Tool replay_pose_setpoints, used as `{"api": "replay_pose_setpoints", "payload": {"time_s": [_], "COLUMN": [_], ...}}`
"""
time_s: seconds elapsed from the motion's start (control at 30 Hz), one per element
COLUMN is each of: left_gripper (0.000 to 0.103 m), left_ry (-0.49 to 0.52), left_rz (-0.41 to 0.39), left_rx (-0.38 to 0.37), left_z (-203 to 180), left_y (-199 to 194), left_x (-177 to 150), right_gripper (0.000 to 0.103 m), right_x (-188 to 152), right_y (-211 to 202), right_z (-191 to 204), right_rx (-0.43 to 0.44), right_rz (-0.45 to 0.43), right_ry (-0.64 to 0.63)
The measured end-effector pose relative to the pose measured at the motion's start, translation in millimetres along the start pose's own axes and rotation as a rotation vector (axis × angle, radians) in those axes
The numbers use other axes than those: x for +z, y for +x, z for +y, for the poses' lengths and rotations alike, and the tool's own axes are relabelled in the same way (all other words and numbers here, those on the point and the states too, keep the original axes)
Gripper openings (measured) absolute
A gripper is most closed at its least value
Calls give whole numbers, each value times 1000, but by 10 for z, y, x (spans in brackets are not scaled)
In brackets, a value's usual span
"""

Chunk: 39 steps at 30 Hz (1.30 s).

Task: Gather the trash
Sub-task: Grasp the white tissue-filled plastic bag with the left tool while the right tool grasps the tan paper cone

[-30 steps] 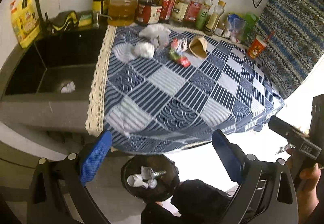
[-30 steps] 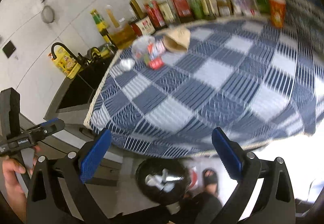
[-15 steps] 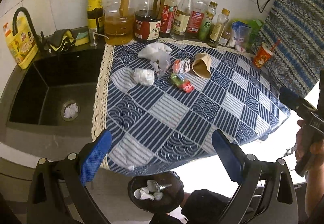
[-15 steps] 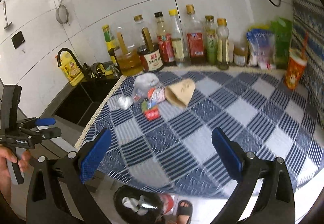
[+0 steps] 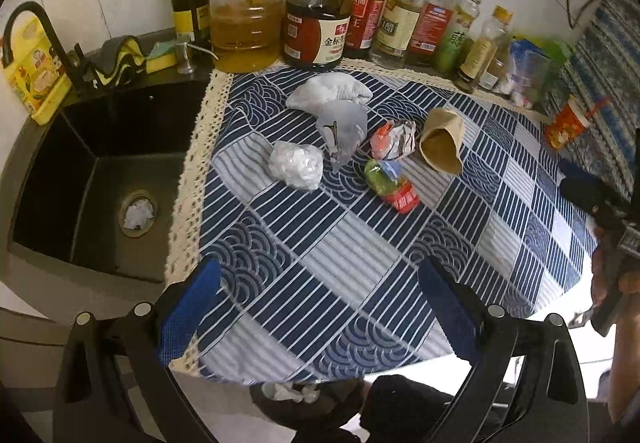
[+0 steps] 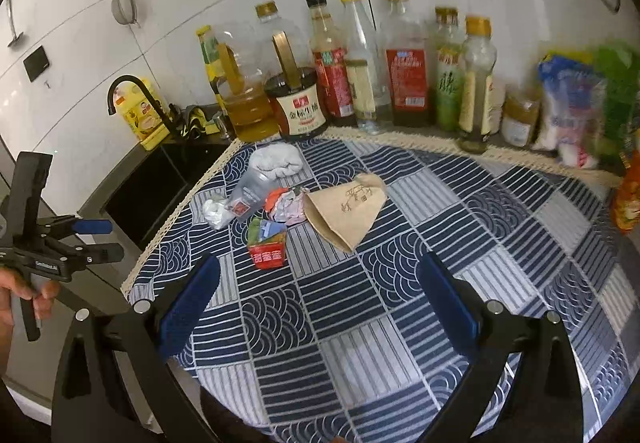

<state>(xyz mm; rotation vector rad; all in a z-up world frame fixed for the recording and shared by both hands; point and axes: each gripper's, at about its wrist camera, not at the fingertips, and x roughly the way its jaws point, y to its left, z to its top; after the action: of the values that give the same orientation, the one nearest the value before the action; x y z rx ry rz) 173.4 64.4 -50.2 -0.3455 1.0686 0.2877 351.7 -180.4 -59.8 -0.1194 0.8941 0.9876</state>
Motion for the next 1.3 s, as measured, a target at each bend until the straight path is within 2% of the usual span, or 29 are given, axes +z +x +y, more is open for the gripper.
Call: {"api": "replay_pose_setpoints", "payload": {"time_s": [0.27, 0.4, 0.53, 1.07, 1.2, 1.3], "left_gripper": [96, 96, 96, 96, 96, 95], "left_ry": [-14, 33, 31, 40, 52, 27], "left_rz": [46, 69, 92, 135, 145, 167], "left_rx": [31, 84, 89, 125, 130, 103], "left_z": [-26, -93, -92, -97, -92, -48], "left_y": [348, 489, 599, 1001, 1107, 1201], "left_x": [229, 301, 371, 606, 644, 681], "right_gripper": [98, 98, 98, 98, 98, 98], "right_x": [167, 219, 259, 472, 525, 541], "right_y": [485, 786, 1058, 1608, 1705, 1760], "right_z": [-277, -352, -400, -435, -473, -504], "right_rx": [37, 62, 76, 166, 200, 228], "right_rz": [77, 134, 170, 259, 281, 299], "right_ry": [-90, -152, -204, -395, -391, -396]}}
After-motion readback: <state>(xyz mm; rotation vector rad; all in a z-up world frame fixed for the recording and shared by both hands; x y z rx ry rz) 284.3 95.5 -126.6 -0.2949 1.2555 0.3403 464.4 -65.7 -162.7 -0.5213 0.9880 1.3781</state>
